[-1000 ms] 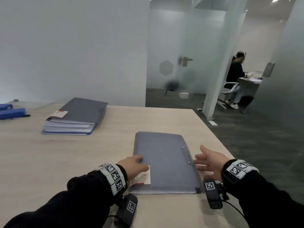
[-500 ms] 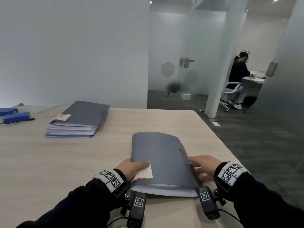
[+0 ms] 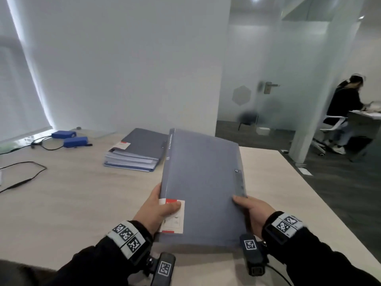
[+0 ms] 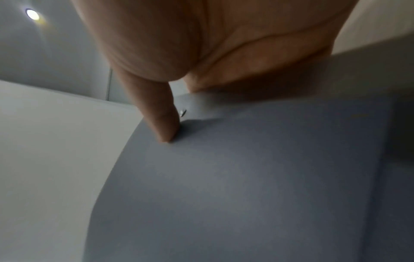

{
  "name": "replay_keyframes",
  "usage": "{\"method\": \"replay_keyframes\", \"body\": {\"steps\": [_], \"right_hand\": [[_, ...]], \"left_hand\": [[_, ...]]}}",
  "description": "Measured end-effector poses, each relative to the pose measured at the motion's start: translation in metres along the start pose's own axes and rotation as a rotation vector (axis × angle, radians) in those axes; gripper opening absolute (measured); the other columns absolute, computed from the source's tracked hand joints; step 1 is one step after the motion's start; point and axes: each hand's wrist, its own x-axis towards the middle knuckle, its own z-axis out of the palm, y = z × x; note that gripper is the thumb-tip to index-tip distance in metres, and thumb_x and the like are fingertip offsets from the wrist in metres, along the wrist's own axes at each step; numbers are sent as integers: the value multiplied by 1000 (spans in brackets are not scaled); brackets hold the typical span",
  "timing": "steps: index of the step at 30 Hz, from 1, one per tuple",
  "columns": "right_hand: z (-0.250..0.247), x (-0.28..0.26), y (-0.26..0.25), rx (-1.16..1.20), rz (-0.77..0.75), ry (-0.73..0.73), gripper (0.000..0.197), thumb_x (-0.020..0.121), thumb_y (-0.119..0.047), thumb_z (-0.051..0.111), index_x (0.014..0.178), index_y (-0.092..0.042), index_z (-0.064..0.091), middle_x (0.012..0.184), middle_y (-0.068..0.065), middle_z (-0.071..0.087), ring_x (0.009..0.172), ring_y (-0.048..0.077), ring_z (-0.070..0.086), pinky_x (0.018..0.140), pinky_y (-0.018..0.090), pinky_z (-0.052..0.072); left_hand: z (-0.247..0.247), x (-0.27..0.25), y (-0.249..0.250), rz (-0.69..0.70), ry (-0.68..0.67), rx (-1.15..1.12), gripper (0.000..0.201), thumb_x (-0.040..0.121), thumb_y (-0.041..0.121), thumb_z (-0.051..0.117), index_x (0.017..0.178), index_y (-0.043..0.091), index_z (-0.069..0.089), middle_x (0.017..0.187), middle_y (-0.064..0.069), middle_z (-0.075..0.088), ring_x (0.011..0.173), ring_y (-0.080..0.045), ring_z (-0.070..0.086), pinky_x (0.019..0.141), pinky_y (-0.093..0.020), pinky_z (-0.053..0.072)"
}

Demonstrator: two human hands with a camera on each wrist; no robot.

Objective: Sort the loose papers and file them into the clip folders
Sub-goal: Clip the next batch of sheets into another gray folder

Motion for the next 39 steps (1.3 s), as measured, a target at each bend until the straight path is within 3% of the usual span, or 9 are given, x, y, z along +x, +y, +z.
{"method": "replay_keyframes", "body": {"steps": [2,9,13,16,19,26,30,36,39], "right_hand": [[21,3,-2,3,-46,-39,26,89,-6,59,113,-1,64,107,28,68,82,35,68,80,50,56],[85,23,3,-133,-84,37,20,80,7,64,99,5,63,86,30,69,74,40,67,83,65,51],[114,38,14,-118,-98,45,12,82,6,63,93,2,65,83,27,70,73,39,67,83,61,53],[130,50,18,-103,-118,53,10,83,3,64,93,2,66,72,21,71,59,32,67,75,50,56],[144,62,17,-101,-102,46,11,82,-3,63,93,0,65,75,21,70,65,33,65,76,53,55],[167,101,-8,18,-9,-134,25,82,1,54,103,-7,65,93,19,71,70,31,70,64,44,60],[190,159,-32,-66,-101,-59,22,82,1,60,102,-7,66,93,19,70,81,34,67,80,57,54],[225,245,-66,-92,-167,66,15,80,-4,65,92,-13,69,94,14,72,80,32,69,78,52,57],[238,265,-79,-127,-153,106,19,71,-13,70,90,-15,69,98,14,74,93,37,70,86,58,55]], "left_hand": [[-17,-3,5,-1,47,32,66,61,4,73,122,19,54,103,-16,73,83,-31,72,67,-38,59],[-76,-12,4,-173,251,201,73,57,21,80,120,5,48,104,-13,69,83,-26,71,68,-34,57],[-109,-16,6,-312,286,164,71,54,22,84,114,-4,56,100,-24,70,80,-36,70,73,-53,59],[-124,-22,5,-330,259,228,36,81,11,72,113,12,56,91,-16,68,64,-28,65,47,-37,53],[-139,-12,10,-247,292,266,32,84,12,71,111,23,56,84,-10,69,54,-22,62,42,-29,47],[-163,58,37,-188,347,231,17,93,12,61,106,23,59,78,-4,66,54,-15,52,44,-20,37],[-183,128,50,-158,370,389,14,92,22,63,106,25,63,84,-3,68,63,-15,56,46,-22,42],[-207,227,69,-35,380,629,14,91,26,65,103,25,69,77,10,69,57,0,58,53,-22,43],[-216,256,84,-31,360,768,17,90,26,66,107,24,70,91,12,72,77,4,65,65,-12,43]]}}
